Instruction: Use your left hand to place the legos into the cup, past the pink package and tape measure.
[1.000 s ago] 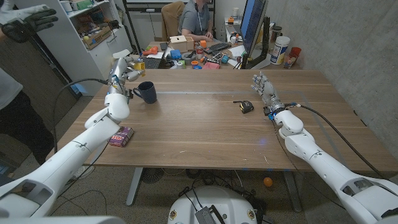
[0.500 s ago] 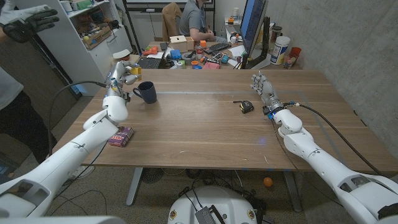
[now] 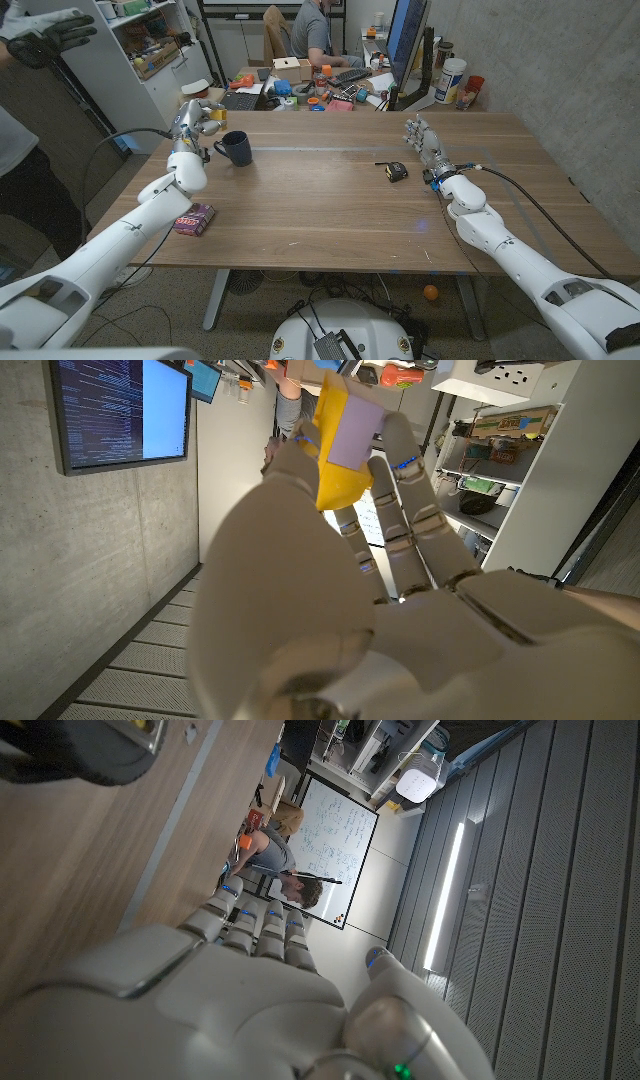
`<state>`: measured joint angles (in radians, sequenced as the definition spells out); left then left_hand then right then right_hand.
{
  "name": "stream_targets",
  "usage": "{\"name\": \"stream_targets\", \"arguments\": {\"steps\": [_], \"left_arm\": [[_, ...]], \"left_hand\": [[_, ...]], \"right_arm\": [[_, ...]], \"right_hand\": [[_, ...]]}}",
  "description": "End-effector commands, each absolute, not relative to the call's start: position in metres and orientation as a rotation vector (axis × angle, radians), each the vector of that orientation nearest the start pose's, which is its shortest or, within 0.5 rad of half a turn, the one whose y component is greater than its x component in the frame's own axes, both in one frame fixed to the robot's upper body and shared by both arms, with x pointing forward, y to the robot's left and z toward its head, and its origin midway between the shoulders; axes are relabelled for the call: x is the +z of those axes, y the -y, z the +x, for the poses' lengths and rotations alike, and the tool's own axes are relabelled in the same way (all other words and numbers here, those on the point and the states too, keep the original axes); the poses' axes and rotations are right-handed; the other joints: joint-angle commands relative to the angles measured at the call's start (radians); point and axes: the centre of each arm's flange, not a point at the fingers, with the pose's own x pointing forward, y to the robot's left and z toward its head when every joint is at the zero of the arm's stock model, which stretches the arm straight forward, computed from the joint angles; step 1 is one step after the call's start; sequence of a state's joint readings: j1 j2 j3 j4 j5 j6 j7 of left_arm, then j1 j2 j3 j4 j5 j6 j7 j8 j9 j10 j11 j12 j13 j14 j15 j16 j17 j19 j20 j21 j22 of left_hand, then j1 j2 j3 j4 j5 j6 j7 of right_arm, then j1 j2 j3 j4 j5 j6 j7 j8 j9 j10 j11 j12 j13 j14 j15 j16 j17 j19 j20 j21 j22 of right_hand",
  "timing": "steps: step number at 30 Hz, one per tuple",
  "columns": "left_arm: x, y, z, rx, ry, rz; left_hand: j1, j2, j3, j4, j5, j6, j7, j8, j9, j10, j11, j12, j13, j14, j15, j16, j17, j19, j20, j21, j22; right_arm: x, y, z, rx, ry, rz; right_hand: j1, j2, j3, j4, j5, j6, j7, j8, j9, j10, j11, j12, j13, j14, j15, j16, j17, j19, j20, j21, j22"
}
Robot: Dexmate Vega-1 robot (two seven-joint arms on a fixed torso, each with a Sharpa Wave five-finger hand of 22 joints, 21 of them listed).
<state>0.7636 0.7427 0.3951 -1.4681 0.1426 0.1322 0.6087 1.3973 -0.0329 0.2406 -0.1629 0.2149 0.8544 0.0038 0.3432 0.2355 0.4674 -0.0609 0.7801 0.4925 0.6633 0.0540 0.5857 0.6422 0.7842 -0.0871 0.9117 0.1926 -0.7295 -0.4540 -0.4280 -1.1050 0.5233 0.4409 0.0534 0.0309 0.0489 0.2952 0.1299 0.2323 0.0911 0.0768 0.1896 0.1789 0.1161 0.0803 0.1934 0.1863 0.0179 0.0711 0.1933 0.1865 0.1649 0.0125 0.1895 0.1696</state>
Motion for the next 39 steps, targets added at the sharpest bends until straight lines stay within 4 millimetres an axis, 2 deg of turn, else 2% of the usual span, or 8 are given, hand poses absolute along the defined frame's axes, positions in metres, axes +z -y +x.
{"name": "stream_targets", "arguments": {"steps": [1,23,35,36,37,39], "left_arm": [[0.063,-0.392,0.627,0.627,0.655,0.832],[0.051,-0.383,0.659,0.555,0.665,0.824],[0.05,-0.381,0.662,0.533,0.655,0.834],[0.051,-0.381,0.662,0.523,0.647,0.842],[0.051,-0.381,0.661,0.512,0.64,0.853],[0.052,-0.381,0.661,0.479,0.621,0.871]], "left_hand": [[0.148,0.154,-0.001,0.0,0.004,0.062,0.049,-0.002,0.003,0.012,0.001,0.002,0.002,0.132,-0.264,0.004,0.003,-0.004,-0.124,0.007,0.002],[0.139,0.155,-0.005,0.005,0.004,0.081,0.058,-0.006,0.005,0.015,0.004,0.0,0.001,0.132,-0.263,-0.005,0.001,-0.011,-0.119,0.022,0.0],[0.137,0.154,-0.006,0.005,0.005,0.082,0.061,-0.011,0.006,0.012,0.001,-0.004,-0.001,0.13,-0.263,-0.012,-0.001,-0.017,-0.118,0.028,-0.001],[0.137,0.153,-0.006,0.005,0.005,0.083,0.06,-0.012,0.006,0.013,0.001,-0.004,-0.002,0.13,-0.263,-0.012,0.0,-0.017,-0.118,0.029,-0.002],[0.129,0.152,-0.009,0.008,0.005,0.078,0.045,-0.017,0.006,0.009,-0.007,-0.009,-0.007,0.127,-0.264,-0.018,-0.003,-0.017,-0.112,0.035,-0.001],[0.079,0.156,-0.016,0.03,0.005,0.065,0.018,-0.033,0.005,-0.004,-0.021,-0.03,-0.026,0.083,-0.268,-0.073,-0.03,-0.022,-0.085,0.053,-0.004]], "right_arm": [[-0.015,0.281,0.674,0.198,0.676,-0.085],[-0.011,0.286,0.676,0.192,0.683,-0.088],[-0.009,0.288,0.677,0.187,0.687,-0.085],[-0.009,0.288,0.677,0.187,0.687,-0.085],[-0.009,0.288,0.677,0.187,0.686,-0.086],[-0.009,0.288,0.678,0.188,0.687,-0.084]], "right_hand": [[0.0,-0.004,-0.003,0.002,0.005,-0.001,-0.001,-0.001,0.003,-0.003,-0.003,-0.001,0.003,-0.002,0.006,-0.002,-0.001,-0.004,0.005,0.005,0.004],[0.0,-0.004,-0.007,0.002,0.006,-0.002,0.0,-0.001,0.003,-0.003,-0.003,0.0,0.003,-0.001,0.006,-0.002,-0.001,-0.004,0.005,0.005,0.004],[0.0,-0.004,-0.009,0.002,0.007,-0.004,0.0,-0.001,0.003,-0.004,-0.002,0.0,0.003,0.002,0.006,-0.001,-0.001,-0.004,0.006,0.006,0.004],[0.0,-0.004,-0.009,0.001,0.007,-0.004,0.0,-0.001,0.003,-0.003,-0.002,0.0,0.003,0.002,0.006,-0.001,-0.001,-0.004,0.006,0.005,0.004],[0.0,-0.004,-0.009,0.001,0.007,-0.004,0.0,-0.002,0.003,-0.003,-0.002,0.0,0.003,0.003,0.006,-0.001,-0.001,-0.004,0.006,0.006,0.004],[0.0,-0.004,-0.01,0.001,0.007,-0.005,0.0,-0.002,0.003,-0.003,-0.001,0.0,0.003,0.003,0.006,0.0,-0.001,-0.003,0.006,0.006,0.004]]}}
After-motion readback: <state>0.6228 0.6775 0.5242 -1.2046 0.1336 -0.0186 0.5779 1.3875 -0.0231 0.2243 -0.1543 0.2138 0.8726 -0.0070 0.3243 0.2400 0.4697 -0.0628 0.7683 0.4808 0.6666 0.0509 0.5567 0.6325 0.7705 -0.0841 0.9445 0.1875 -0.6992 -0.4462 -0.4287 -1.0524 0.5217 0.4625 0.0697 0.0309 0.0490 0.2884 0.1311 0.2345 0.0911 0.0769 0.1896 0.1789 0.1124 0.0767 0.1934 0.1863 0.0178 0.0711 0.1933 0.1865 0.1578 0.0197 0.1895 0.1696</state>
